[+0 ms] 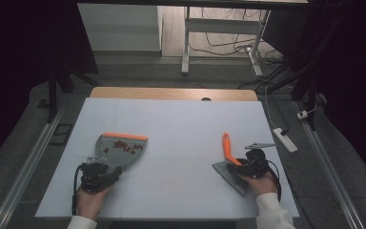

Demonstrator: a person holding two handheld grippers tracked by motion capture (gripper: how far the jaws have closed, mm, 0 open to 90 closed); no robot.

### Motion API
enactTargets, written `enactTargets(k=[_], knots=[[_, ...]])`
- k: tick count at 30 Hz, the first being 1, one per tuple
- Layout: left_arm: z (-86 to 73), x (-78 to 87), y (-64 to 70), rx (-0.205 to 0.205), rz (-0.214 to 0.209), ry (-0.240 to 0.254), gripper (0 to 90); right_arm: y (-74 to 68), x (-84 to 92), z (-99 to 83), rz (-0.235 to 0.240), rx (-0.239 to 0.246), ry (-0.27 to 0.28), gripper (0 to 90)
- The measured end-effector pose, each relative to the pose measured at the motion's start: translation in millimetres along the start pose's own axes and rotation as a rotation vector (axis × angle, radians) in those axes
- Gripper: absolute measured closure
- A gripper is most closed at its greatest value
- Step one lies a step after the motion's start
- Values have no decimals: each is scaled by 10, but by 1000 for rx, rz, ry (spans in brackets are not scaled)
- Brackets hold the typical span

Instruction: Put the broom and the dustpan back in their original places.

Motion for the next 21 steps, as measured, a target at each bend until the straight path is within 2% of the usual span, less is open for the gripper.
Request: enactTargets(k=[3, 8, 10, 12, 14, 17, 21], knots=[[-12, 44, -16, -11, 14, -2, 300, -2, 22, 12, -6, -4, 13, 432], [-11, 154, -50, -52, 19, 12, 276, 3, 38, 23, -19, 3, 34, 422], [-8, 196, -52, -79, 3, 18, 276, -9, 76, 42, -28, 16, 61, 422], [-5, 236, -44, -111, -12, 17, 276, -43, 124, 62, -25, 42, 88, 422], [-8, 266, -16, -161, -38, 11, 276, -93, 161, 74, -11, 72, 111, 426], [-1, 312, 15, -225, -39, 18, 283, -183, 204, 85, 8, 118, 133, 427], [27, 335, 76, -297, -86, 35, 291, -337, 243, 81, 52, 178, 150, 427]])
Point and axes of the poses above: each handheld gripper's, and its own axes: x roughly backward along the jaws, z roughly out of its top, y roughly to its right, the point moved 8 cm from there along -x, roughly forward along the jaws, and after that the axes turned 1 degree about y, right-handed, at the moved point
